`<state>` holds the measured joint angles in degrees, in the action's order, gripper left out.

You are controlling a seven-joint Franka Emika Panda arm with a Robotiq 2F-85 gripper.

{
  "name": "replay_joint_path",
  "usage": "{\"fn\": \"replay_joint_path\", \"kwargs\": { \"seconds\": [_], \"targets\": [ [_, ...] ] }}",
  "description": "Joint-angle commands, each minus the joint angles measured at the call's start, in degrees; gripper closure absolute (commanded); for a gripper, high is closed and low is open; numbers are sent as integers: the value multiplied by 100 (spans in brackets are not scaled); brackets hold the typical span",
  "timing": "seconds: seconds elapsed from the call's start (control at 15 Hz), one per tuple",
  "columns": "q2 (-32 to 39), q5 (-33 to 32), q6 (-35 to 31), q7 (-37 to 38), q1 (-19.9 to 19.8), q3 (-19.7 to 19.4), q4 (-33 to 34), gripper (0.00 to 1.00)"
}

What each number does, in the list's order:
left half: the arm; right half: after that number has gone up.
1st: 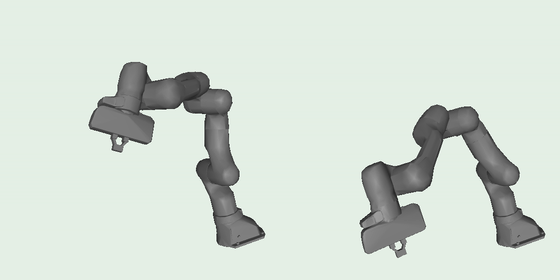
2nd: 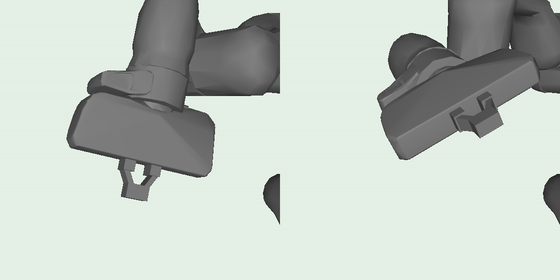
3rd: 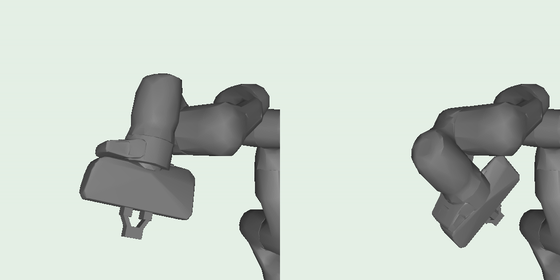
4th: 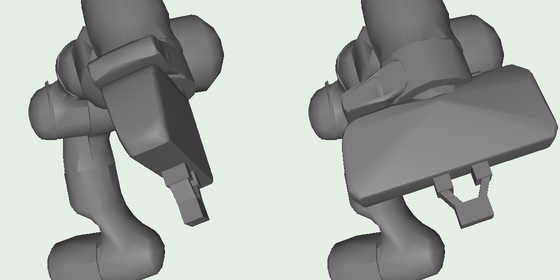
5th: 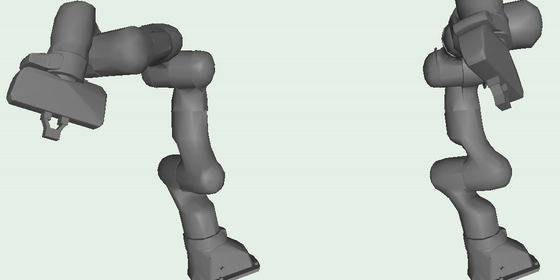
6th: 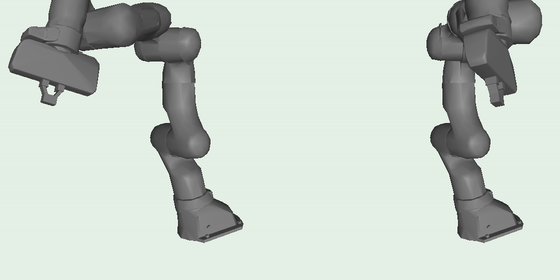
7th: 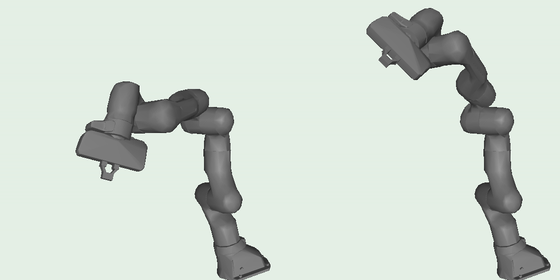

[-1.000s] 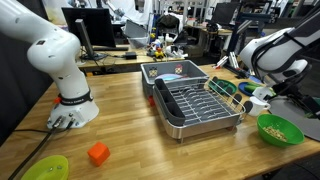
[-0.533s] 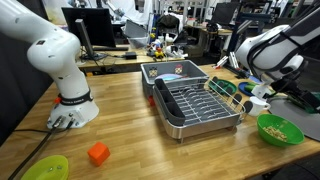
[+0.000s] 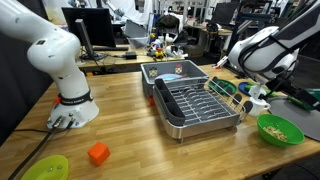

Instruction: Pour the contents of the green cup into the bowl

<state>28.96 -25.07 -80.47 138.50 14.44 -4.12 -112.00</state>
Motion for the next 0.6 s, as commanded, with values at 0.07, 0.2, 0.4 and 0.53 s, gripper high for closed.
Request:
{"fn": "replay_joint_path", "kwargs": {
  "seconds": [0.07,0.2,0.4,0.53],
  "targets": [
    [455,-46,603,283,-21,59,441,48],
    [621,-11,725,261,-15,50,559,48],
    [784,-6,825,226,-6,36,685,48],
    [800,-4,886,198,-12,29,754,48]
  ]
}}
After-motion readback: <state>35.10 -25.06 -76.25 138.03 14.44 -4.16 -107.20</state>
